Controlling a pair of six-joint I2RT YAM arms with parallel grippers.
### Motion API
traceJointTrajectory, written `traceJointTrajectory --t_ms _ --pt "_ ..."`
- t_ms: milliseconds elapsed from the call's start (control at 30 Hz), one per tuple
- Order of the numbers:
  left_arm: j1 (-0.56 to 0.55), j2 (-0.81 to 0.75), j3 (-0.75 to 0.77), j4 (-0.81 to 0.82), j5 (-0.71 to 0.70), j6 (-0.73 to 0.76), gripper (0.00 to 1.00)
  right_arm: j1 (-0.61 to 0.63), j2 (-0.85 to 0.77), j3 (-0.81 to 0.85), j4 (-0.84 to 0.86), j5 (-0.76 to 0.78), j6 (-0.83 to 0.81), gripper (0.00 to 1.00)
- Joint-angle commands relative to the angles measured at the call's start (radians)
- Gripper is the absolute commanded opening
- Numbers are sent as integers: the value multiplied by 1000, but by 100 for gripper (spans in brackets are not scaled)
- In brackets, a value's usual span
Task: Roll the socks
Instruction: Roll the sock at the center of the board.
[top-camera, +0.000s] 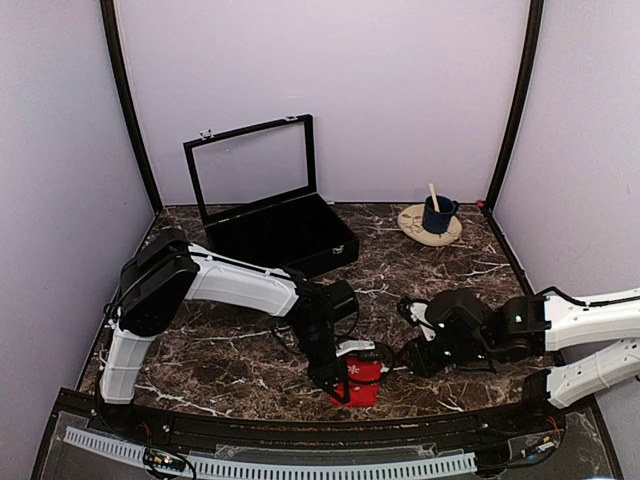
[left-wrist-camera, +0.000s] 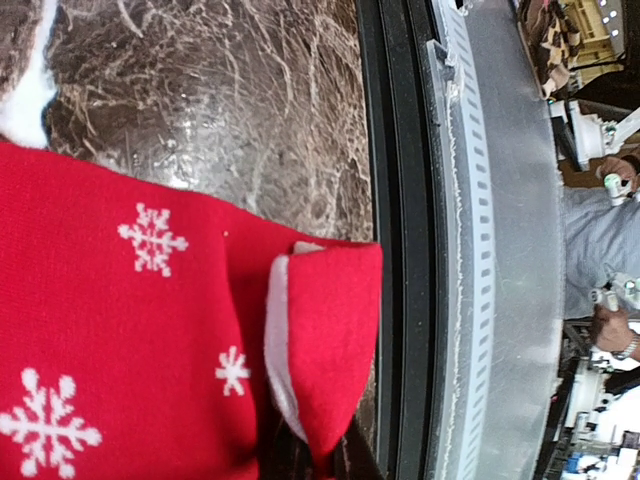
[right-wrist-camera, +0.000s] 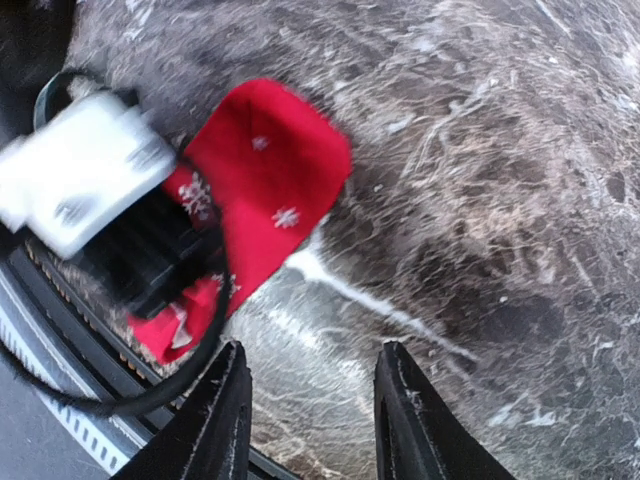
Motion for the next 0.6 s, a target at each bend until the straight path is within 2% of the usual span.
traceJointTrajectory --t_ms 0,333,567 --pt "17 73 56 -102 27 -2 0 110 -4 5 -47 117 67 39" --pt "47 135 129 -140 127 -8 0 320 33 28 -115 226 132 38" --pt "52 156 138 -147 166 -10 0 455 183 96 -54 210 0 39"
